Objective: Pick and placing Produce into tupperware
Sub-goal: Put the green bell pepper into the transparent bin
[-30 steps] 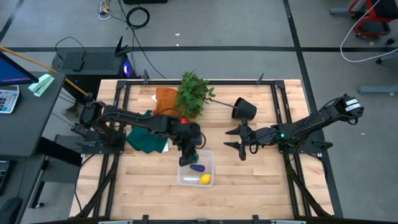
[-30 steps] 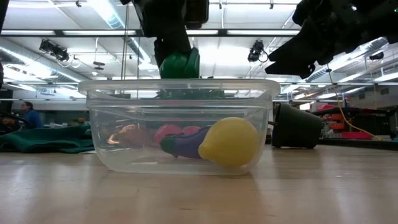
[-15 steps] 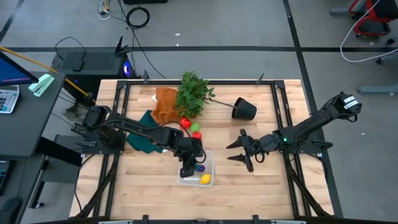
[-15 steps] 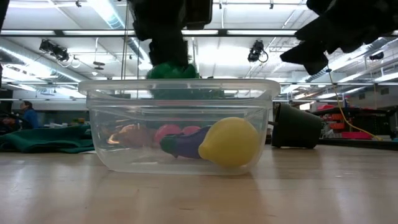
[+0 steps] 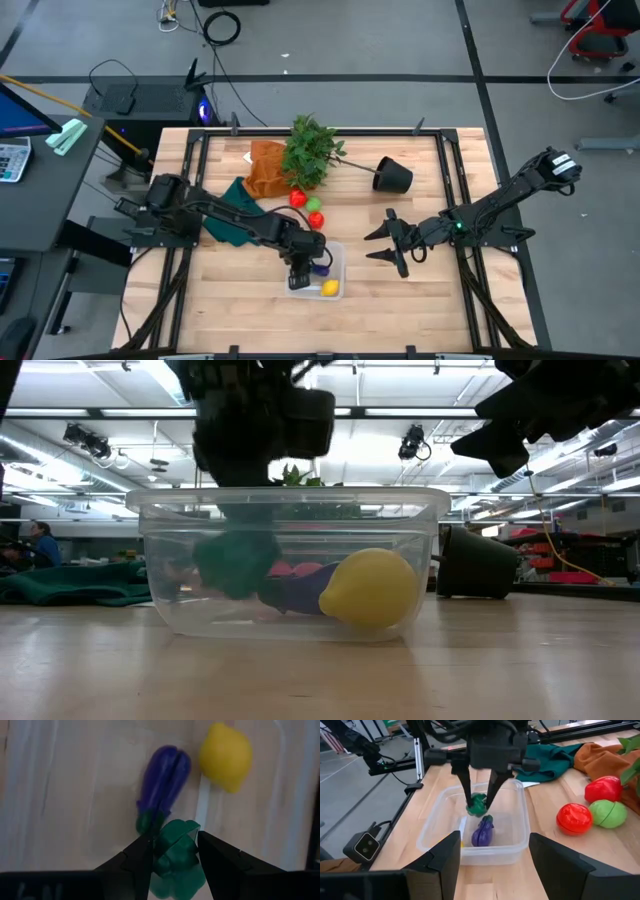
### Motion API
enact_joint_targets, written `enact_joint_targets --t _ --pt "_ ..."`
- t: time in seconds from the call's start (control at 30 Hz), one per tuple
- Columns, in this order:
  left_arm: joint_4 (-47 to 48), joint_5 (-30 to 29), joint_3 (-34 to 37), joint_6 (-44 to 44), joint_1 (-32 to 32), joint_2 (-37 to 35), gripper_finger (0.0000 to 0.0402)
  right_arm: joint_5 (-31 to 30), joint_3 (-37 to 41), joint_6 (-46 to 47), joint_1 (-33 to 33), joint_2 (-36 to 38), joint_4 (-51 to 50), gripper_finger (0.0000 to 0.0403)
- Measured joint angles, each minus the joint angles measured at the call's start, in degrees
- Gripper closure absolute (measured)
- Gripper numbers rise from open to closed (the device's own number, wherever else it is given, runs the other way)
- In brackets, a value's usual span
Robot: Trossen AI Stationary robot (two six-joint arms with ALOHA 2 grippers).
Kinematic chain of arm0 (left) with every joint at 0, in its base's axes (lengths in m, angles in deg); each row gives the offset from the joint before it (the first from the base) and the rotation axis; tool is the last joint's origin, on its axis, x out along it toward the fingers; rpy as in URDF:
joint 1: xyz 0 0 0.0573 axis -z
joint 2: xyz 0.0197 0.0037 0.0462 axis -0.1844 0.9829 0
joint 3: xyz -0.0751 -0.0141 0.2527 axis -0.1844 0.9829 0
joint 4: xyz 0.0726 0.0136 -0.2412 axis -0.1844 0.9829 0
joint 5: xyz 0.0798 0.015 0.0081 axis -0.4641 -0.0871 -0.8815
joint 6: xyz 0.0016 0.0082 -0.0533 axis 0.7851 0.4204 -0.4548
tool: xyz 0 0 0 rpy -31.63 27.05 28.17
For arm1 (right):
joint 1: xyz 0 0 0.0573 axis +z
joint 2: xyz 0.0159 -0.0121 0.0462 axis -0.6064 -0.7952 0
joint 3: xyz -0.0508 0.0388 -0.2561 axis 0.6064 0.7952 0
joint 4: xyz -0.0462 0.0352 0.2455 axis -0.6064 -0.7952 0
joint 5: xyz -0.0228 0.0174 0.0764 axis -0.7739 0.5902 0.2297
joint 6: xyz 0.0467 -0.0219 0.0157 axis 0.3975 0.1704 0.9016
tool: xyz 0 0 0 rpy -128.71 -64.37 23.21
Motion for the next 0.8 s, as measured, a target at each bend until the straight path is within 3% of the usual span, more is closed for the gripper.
enact_joint_targets --t 0.37,0.8 --pt "-3.2 -0.1 0.0 -0.1 0.2 1.1 0.0234 0.0 0.0 0.0 0.0 0.0 0.0 0.0208" --pt "-1.8 -0.1 -0.2 0.7 -0.1 -0.9 0.0175 0.0 0.0 0.0 0.0 0.0 -0.2 0.0208"
